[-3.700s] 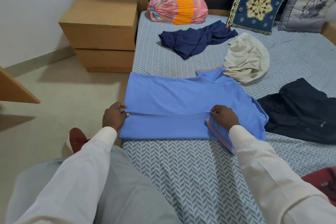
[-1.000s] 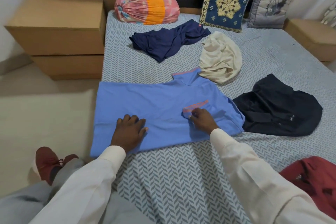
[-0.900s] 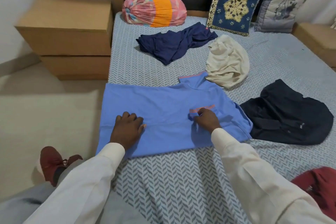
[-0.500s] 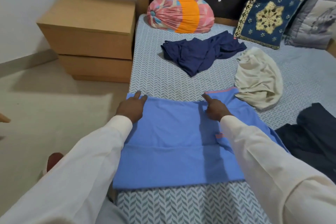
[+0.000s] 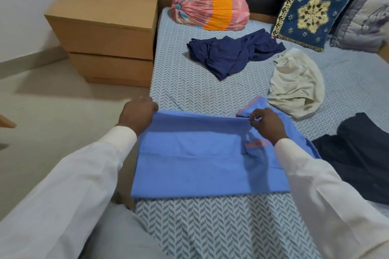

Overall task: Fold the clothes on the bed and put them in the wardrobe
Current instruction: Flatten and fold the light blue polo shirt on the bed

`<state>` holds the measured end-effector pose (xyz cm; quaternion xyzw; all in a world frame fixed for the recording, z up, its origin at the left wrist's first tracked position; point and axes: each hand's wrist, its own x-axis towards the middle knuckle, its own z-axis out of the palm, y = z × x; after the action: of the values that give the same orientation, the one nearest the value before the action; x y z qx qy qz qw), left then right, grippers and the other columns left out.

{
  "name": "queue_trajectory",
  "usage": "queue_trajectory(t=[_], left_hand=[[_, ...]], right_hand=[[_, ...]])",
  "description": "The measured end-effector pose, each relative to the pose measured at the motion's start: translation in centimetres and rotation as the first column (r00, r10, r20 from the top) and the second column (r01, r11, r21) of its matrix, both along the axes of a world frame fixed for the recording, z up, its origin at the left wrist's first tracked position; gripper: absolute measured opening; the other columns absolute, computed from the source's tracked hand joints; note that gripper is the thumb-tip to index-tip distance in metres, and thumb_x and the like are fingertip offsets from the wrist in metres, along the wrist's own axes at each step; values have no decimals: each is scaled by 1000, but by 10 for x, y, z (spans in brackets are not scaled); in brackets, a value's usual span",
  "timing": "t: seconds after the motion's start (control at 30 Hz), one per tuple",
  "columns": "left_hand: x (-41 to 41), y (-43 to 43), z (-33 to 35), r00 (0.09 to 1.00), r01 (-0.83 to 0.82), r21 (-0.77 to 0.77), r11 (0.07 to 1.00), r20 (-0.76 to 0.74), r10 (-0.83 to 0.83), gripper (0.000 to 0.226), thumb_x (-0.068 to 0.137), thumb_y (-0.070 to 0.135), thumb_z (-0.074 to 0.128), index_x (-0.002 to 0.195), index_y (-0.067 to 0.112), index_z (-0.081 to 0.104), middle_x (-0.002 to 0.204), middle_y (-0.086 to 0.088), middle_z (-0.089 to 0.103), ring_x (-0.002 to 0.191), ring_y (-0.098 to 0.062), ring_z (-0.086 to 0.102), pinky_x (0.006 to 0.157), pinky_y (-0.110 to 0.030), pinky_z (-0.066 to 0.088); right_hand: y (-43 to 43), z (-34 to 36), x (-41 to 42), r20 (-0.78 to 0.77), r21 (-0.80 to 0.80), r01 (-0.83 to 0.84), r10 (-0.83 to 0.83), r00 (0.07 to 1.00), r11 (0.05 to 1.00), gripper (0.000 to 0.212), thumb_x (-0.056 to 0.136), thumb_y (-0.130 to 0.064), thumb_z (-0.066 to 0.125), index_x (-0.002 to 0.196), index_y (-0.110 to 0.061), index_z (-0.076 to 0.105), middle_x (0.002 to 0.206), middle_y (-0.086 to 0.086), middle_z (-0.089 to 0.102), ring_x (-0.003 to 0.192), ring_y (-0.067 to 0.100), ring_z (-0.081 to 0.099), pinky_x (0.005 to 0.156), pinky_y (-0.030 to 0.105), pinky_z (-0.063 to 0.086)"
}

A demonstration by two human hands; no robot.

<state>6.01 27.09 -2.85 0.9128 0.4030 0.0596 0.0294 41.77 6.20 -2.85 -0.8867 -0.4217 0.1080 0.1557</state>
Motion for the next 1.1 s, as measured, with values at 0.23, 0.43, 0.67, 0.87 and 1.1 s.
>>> queue_trajectory(t=[0.23, 0.43, 0.67, 0.87, 1.1], left_hand=[[-47, -75, -4, 985, 170, 123, 978, -39, -166, 18, 56, 1, 59, 60, 15, 71, 61, -5, 56, 65, -31, 54, 43, -27, 37], [-64, -94, -20, 973, 143, 107, 984, -198, -120, 31, 38, -4, 80, 59, 17, 71, 59, -4, 54, 56, -30, 52, 44, -31, 38], [-73, -97, -28, 970, 98, 104, 990, -234, -72, 26, 40, 2, 81, 54, 16, 63, 59, -5, 52, 62, -31, 53, 52, -31, 26], [-38, -113, -32, 988, 156, -114, 981, 13, -155, 62, 78, 30, 34, 126, 1, 61, 131, -22, 58, 121, -41, 55, 98, -51, 46], [-20, -103, -56, 944, -300, -371, 879, -251, 216, 79, 96, 66, 16, 156, 20, -8, 162, -9, -14, 150, -29, -12, 119, -49, -7]], right_hand=[[-80, -3, -42, 108, -5, -47, 47, 993, 999, 7, 75, -25, 74, 80, -26, 70, 88, 2, 59, 88, 27, 64, 64, 35, 46], [-96, -19, -62, 155, 22, -86, 82, 985, 996, 5, 77, -23, 74, 80, -22, 69, 90, 3, 55, 94, 31, 59, 60, 35, 46], [-100, -30, -67, 220, 29, -123, 113, 969, 992, 14, 70, -19, 75, 73, -18, 62, 85, 5, 52, 85, 33, 56, 54, 29, 36], [-95, -36, -68, 231, 35, -167, 155, 961, 985, 18, 68, -14, 77, 71, -17, 60, 82, 6, 51, 80, 34, 56, 54, 32, 39], [-94, -41, -67, 221, 19, -171, 163, 962, 985, 16, 68, -17, 79, 71, -17, 63, 81, 6, 51, 80, 36, 56, 56, 32, 37]])
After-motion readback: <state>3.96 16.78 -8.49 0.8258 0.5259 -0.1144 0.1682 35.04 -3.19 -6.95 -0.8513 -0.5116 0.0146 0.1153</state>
